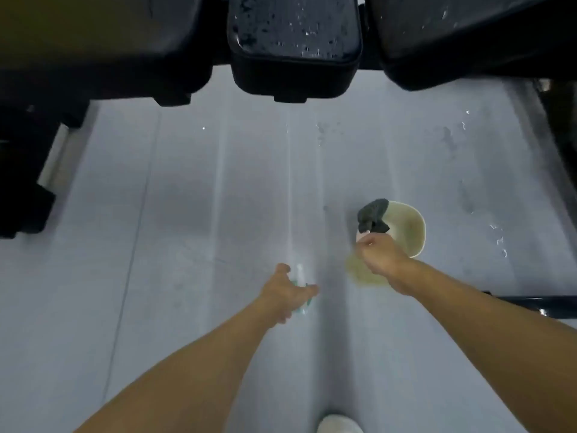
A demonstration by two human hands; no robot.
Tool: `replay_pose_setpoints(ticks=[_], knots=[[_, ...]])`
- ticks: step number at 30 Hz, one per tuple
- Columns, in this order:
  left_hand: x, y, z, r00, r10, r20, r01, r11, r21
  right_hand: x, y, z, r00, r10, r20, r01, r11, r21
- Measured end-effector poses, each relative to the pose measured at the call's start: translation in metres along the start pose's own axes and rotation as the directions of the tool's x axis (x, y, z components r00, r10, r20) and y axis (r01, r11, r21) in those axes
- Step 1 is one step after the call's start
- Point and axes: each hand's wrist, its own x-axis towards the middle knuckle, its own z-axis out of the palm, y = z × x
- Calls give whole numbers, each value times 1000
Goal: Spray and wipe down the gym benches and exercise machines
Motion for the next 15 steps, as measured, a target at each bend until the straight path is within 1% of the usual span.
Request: replay_pose_setpoints(ticks=[1,2,4,6,9,11,12,13,15], knots=[[6,1,4,1000,15,22,-15,1000,-18,8,2,2,1000,-25,-12,24,999,-27],[10,4,5,999,33,-2,-33,999,-28,17,5,2,999,-23,-42,21,999,-47],[23,9,5,989,97,-115,-99,995,-10,37,9,2,996,-32,-79,26,996,-80],[22,22,-2,962,197,-188,-184,979,85,52,9,2,989,-43,-141,29,995,-98],[26,51,-14,925,330,-189,-299,938,175,76,7,-5,971,-57,-231,44,997,-62],[30,73,-18,899,402,-174,-349,897,269,91,4,-8,968,-104,-230,93,994,-59],[34,83,-20,881,444,-165,-380,870,313,98,3,-8,966,-120,-229,120,993,-17],[37,92,-22,865,475,-160,-404,850,339,103,2,-9,969,-123,-212,128,992,14],[44,105,-24,841,521,-144,-434,810,394,108,3,-11,982,-101,-157,104,995,10]])
